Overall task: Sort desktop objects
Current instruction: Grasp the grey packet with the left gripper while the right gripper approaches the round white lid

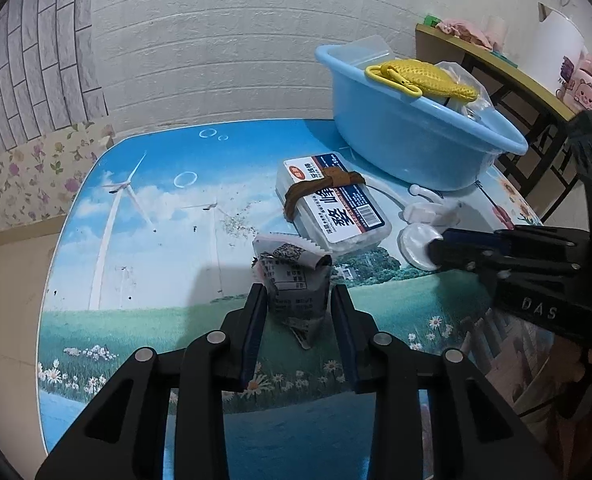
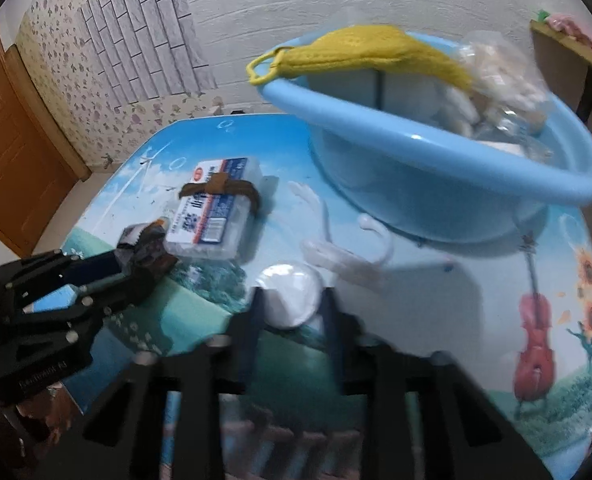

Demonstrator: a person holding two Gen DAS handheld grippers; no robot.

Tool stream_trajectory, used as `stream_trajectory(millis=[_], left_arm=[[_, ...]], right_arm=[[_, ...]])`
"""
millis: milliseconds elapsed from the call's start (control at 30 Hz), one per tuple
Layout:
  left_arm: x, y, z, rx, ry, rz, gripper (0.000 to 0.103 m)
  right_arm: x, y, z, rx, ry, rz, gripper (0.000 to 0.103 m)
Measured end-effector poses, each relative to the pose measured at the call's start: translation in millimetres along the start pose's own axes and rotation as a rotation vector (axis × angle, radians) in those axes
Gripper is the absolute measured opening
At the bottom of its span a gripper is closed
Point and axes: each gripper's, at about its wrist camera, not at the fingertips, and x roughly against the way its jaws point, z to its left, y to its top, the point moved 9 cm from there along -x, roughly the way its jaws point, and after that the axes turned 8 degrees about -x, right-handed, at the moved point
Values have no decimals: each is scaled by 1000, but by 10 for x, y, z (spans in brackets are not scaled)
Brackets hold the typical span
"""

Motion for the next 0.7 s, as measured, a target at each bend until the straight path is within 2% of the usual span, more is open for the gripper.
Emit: stream_trajectory(millis=[233, 533, 600, 700], left_arm=[[-26, -40, -12, -4, 25, 21, 32], [-105, 41, -14, -32, 82, 27, 32], [-87, 45, 8, -24, 89, 25, 27], [-45, 29, 70, 8, 93, 24, 26]], right_arm=[[69, -114, -112, -5, 8, 11, 17], [133, -90, -192, -38, 39, 7, 18], [136, -83, -183, -37, 47, 6, 23], [141, -80, -157, -35, 61, 3, 27]])
